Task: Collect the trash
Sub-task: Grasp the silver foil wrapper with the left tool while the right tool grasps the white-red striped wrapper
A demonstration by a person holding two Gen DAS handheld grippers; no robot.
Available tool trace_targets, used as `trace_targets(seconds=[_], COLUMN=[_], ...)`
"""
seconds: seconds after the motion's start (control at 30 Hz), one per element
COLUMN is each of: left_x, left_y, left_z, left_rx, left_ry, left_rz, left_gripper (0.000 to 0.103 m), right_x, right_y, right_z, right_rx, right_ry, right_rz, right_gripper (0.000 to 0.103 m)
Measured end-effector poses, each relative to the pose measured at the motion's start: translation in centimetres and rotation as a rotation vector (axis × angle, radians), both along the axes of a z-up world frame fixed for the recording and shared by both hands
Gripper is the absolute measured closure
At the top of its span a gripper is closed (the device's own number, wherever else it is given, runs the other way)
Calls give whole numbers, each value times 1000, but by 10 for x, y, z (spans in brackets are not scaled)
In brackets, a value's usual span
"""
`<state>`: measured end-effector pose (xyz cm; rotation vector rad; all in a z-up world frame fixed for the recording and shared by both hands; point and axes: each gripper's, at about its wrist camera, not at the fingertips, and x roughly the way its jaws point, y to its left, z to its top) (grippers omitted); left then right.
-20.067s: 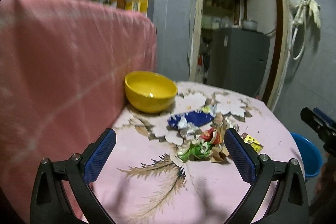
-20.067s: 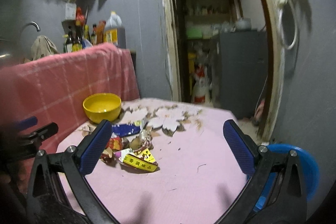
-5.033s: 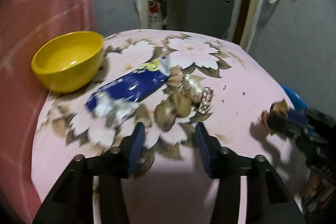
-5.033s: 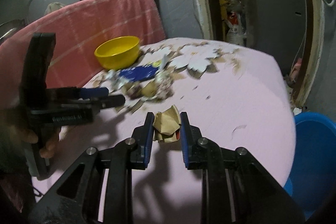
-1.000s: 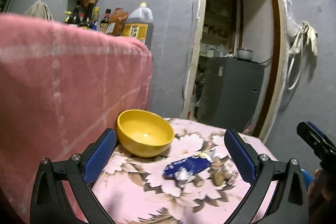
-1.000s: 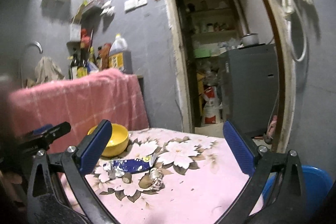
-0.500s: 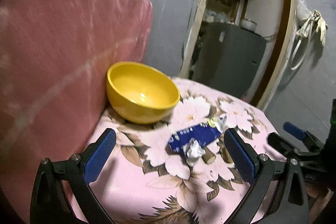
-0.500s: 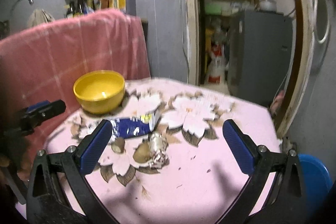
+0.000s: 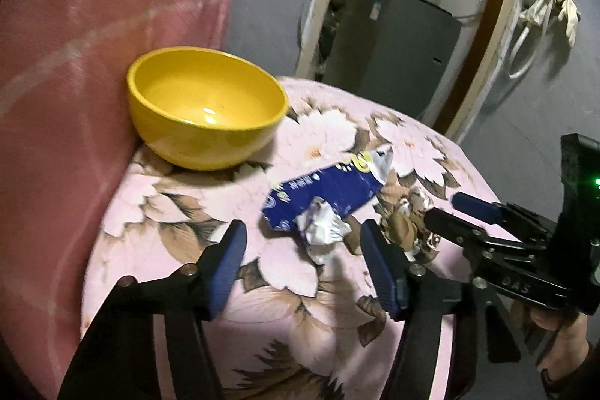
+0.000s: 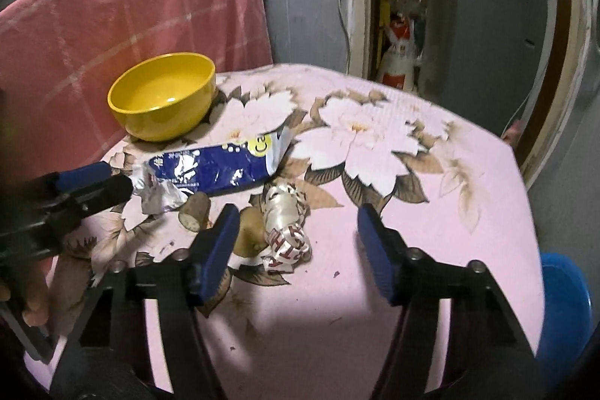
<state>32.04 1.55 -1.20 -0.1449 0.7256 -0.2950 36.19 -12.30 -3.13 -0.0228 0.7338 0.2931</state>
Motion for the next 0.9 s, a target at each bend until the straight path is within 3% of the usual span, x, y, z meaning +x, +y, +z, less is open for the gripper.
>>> trace_targets(seconds=[0.3, 0.53, 0.63, 0.9], left_x=[12, 16, 16, 4], left_y=[-4, -4, -7, -16], left_z=[-8, -13, -13, -5], left_rx=[-6, -9, -3, 15], left_ry=[63, 86, 78, 27], left_rz=[-14, -21, -25, -15], left_gripper=[69, 89, 95, 96], right_x=[8, 7, 8, -2], right_y=[-2, 0, 0, -3], right_z=[-10, -11, -12, -4], right_rx=[32, 41, 51, 86], right_ry=[51, 52, 58, 11], right_rz=[10, 31, 37, 51], right_gripper=[42, 67, 70, 76])
